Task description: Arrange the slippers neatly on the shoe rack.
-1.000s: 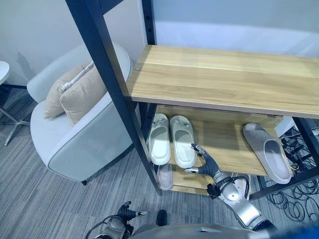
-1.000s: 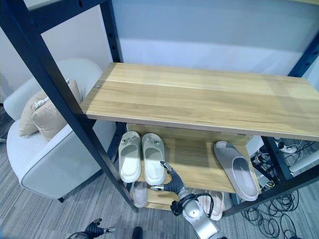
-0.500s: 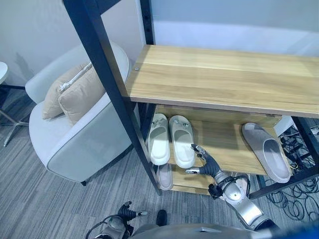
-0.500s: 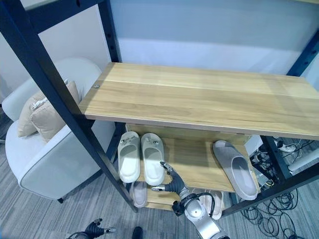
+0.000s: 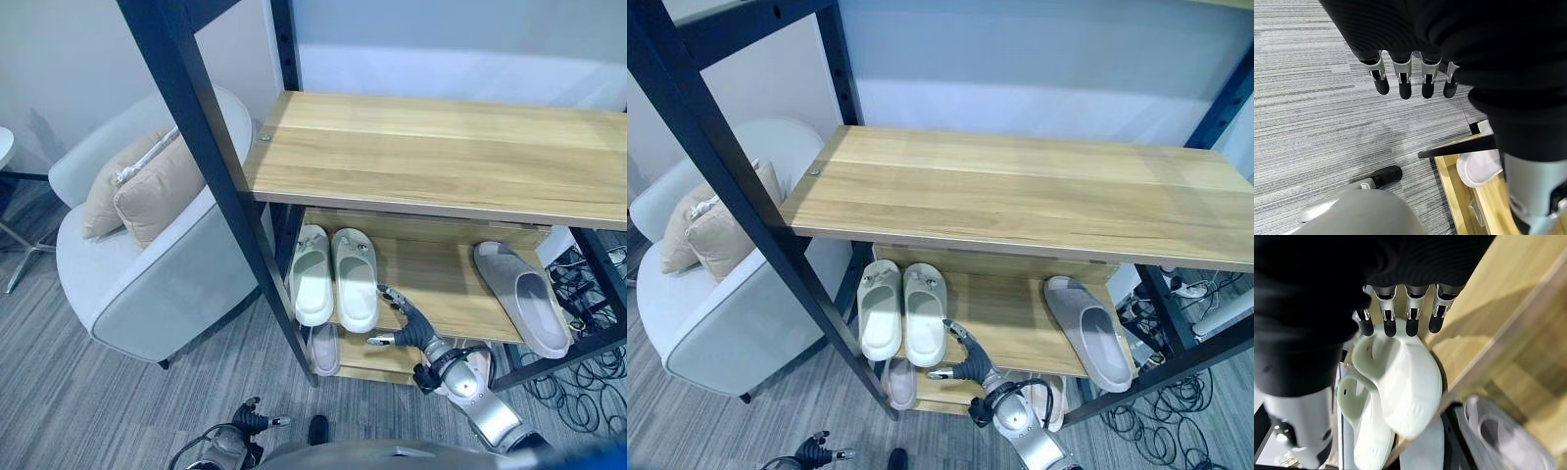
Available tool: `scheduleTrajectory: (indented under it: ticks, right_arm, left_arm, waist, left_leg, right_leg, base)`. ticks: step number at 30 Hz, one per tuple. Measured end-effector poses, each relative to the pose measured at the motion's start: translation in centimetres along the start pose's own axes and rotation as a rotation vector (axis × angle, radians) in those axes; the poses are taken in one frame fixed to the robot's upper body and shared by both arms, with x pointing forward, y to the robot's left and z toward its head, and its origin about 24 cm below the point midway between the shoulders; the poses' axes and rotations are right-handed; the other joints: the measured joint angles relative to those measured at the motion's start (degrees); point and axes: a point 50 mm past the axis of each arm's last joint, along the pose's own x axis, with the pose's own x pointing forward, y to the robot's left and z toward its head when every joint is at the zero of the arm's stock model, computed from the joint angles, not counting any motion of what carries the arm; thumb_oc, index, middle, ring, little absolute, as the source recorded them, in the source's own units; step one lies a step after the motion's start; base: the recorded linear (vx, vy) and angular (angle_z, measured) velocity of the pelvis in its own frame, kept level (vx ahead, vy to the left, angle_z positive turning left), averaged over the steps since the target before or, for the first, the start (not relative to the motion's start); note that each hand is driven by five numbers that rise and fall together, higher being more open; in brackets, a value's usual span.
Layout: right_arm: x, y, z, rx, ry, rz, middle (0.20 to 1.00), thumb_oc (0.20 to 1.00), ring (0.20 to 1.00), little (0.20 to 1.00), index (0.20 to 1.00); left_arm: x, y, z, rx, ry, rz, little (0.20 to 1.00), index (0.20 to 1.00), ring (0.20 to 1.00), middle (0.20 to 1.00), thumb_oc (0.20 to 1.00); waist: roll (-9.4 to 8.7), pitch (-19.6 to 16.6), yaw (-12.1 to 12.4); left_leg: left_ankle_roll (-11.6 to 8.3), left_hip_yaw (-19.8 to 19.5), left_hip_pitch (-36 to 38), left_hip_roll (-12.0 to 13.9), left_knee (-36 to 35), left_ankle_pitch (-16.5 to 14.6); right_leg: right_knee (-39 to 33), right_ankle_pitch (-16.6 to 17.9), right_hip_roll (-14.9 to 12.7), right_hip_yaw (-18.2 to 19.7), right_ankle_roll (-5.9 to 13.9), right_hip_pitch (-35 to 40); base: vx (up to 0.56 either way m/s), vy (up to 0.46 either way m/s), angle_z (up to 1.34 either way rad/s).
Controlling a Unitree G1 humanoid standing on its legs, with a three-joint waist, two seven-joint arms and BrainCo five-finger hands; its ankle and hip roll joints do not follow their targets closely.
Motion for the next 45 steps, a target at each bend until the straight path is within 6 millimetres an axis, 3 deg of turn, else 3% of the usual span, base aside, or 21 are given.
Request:
scheduleTrajectory:
  ticks: [5,9,10,15,20,24,28,30,32,37,41,45]
  right_arm:
    - [-0.3,-2.8,-0.3,-0.079,-0.001,-0.180,1.000,1.000,1.000,1.000,1.000]
    - [-0.4,-7.6,-0.3,-0.353,-0.023,-0.331,1.000,1.000,1.000,1.000,1.000]
    - [-0.4,-9.7,-0.7,-0.405,0.009,-0.430,1.000,1.000,1.000,1.000,1.000]
    - [-1.6,-13.7,-3.8,-0.506,0.210,-0.632,1.000,1.000,1.000,1.000,1.000]
    - [-2.0,-13.7,-4.7,-0.511,0.270,-0.661,1.000,1.000,1.000,1.000,1.000]
    - [-1.9,-11.4,-6.3,-0.348,0.351,-0.691,1.000,1.000,1.000,1.000,1.000]
    - [-2.1,-11.1,-6.7,-0.295,0.384,-0.723,1.000,1.000,1.000,1.000,1.000]
    - [-1.8,-9.4,-7.1,-0.213,0.415,-0.712,1.000,1.000,1.000,1.000,1.000]
    - [-1.8,-9.4,-7.2,-0.166,0.425,-0.712,1.000,1.000,1.000,1.000,1.000]
    - [-1.4,-9.5,-6.8,-0.078,0.411,-0.701,1.000,1.000,1.000,1.000,1.000]
    - [-0.7,-8.3,-6.0,-0.056,0.368,-0.619,1.000,1.000,1.000,1.000,1.000]
    - [0.3,-6.6,-4.8,0.043,0.306,-0.533,1.000,1.000,1.000,1.000,1.000]
  left_arm:
    - [-0.1,-0.2,-0.4,-0.001,0.009,0.007,1.000,1.000,1.000,1.000,1.000]
    - [-0.1,-0.2,-0.5,-0.001,0.011,0.006,1.000,1.000,1.000,1.000,1.000]
    - [-0.1,-0.2,-0.5,0.000,0.010,0.007,1.000,1.000,1.000,1.000,1.000]
    - [-0.1,-0.2,-0.5,0.001,0.012,0.007,1.000,1.000,1.000,1.000,1.000]
    - [-0.1,-0.3,-0.5,0.000,0.013,0.005,1.000,1.000,1.000,1.000,1.000]
    - [-0.1,-0.5,-0.5,-0.004,0.015,0.005,1.000,1.000,1.000,1.000,1.000]
    - [-0.1,-0.5,-0.5,-0.008,0.023,0.015,1.000,1.000,1.000,1.000,1.000]
    - [-0.1,-0.6,-0.5,-0.014,0.032,0.027,1.000,1.000,1.000,1.000,1.000]
    - [-0.1,-0.5,-0.5,-0.021,0.038,0.029,1.000,1.000,1.000,1.000,1.000]
    - [-0.1,-0.5,-0.5,-0.020,0.041,0.029,1.000,1.000,1.000,1.000,1.000]
    - [-0.1,-0.5,-0.3,-0.021,0.036,0.029,1.000,1.000,1.000,1.000,1.000]
    - [0.0,-1.9,0.7,-0.037,0.009,-0.004,1.000,1.000,1.000,1.000,1.000]
  waist:
    - [0.32,-0.7,-0.7]
    - [0.37,-0.9,-1.1]
    - [0.36,-0.9,-1.1]
    - [0.39,-0.9,-1.1]
    - [0.54,-0.9,-1.1]
    - [0.97,-1.1,-1.2]
    - [1.18,-1.2,-1.3]
    - [1.29,-1.3,-1.3]
    - [1.24,-1.3,-1.3]
    - [1.08,-1.4,-1.3]
    - [0.74,-1.5,-1.4]
    - [0.62,-1.6,-1.4]
  left_leg:
    - [-0.02,0.8,0.3,0.3,0.0,-0.2]
    - [0.01,1.0,0.4,0.3,0.0,-0.3]
    - [0.01,1.1,0.4,0.3,0.0,-0.3]
    - [0.17,1.2,0.6,0.5,0.0,-0.2]
    - [0.26,1.3,0.6,0.8,0.0,-0.2]
    - [0.25,1.3,0.7,0.8,0.0,-0.2]
    - [0.01,1.4,0.8,0.8,0.0,-0.3]
    - [0.11,1.5,0.9,0.9,0.0,-0.2]
    - [0.23,1.5,0.9,0.9,0.0,-0.2]
    - [0.22,1.6,0.9,0.9,0.0,-0.2]
    - [0.20,1.6,0.9,1.0,0.0,-0.1]
    - [-0.13,1.8,0.9,1.0,0.0,-0.3]
  right_leg:
    - [0.0,0.0,0.2,0.7,0.01,0.0]
    - [-0.2,0.0,0.2,0.8,0.01,0.0]
    - [-0.2,0.0,0.2,0.9,0.01,0.0]
    - [-0.2,0.0,0.3,1.0,0.00,0.1]
    - [-0.3,0.0,0.6,1.2,-0.02,0.1]
    - [-0.3,0.0,0.6,1.2,-0.03,0.2]
    - [-0.3,0.0,0.6,1.3,-0.07,0.2]
    - [-0.2,0.0,0.7,1.4,-0.11,0.2]
    - [-0.2,0.0,0.7,1.5,-0.11,0.2]
    - [-0.2,0.1,0.7,1.5,-0.18,0.2]
    - [-0.1,0.2,0.7,1.6,-0.23,0.2]
    - [-0.2,0.2,0.7,1.9,-0.28,0.1]
  base:
    - [0.03,-0.025,-0.09]
    - [0.04,-0.026,-0.02]
    - [0.03,-0.030,-0.04]
    - [0.01,-0.027,-0.02]
    - [0.00,-0.012,-0.02]
    - [0.00,0.000,0.00]
    - [0.00,0.000,0.00]
    - [0.00,0.000,0.00]
    - [0.00,0.000,0.00]
    - [0.00,0.000,0.00]
    - [0.00,0.000,0.00]
    - [0.00,0.004,-0.01]
